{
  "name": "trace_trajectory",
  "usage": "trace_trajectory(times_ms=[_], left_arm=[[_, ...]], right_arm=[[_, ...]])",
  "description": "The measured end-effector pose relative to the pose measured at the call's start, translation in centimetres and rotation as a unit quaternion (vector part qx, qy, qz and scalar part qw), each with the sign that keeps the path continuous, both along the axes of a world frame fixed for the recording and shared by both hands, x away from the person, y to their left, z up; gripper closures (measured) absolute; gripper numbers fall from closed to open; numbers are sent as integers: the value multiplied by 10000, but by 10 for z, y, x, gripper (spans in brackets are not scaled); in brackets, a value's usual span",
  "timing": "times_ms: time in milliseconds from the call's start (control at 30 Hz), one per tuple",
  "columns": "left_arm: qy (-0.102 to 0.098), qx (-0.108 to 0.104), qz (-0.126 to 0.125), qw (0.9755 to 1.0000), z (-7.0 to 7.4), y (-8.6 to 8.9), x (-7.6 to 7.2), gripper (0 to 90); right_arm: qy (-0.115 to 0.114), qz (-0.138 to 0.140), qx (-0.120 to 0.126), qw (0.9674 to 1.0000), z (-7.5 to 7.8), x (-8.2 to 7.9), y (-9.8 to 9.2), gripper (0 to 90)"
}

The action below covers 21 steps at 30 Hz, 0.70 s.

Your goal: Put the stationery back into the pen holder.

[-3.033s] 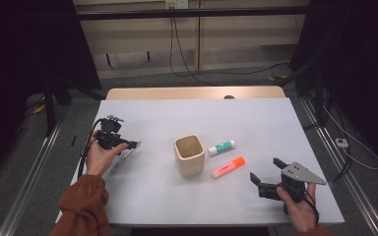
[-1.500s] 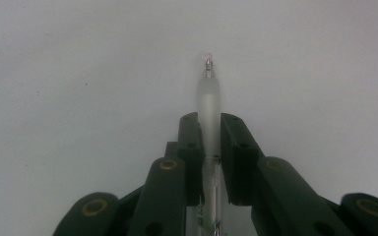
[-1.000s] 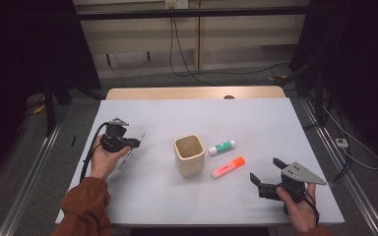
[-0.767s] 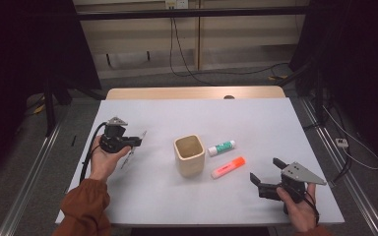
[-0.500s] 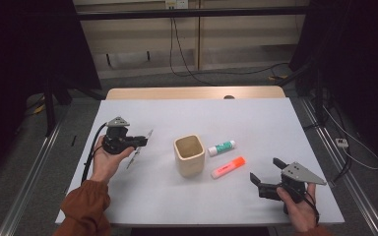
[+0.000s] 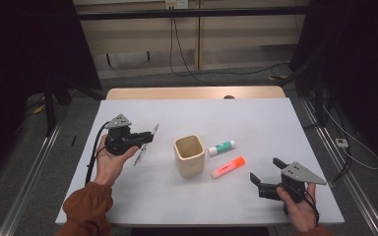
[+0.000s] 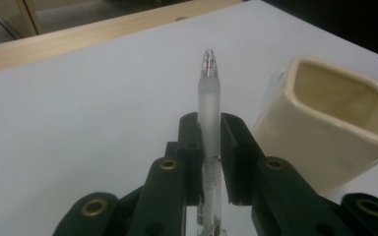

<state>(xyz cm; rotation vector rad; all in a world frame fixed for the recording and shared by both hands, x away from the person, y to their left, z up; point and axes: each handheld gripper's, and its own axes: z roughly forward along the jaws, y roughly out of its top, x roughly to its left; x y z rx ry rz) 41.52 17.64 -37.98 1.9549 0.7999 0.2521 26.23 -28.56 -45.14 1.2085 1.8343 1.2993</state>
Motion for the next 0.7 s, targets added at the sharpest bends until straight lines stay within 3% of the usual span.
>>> trace_trajectory(times_ms=[367, 700], left_arm=[[-301, -320, -94, 9990, 14, -12, -12, 804], [-632, -559, -144, 9963, 31, -19, -22, 804]], right_arm=[[-2, 3, 8, 10000, 0, 0, 0, 33], [-3, 1, 6, 10000, 0, 0, 0, 33]])
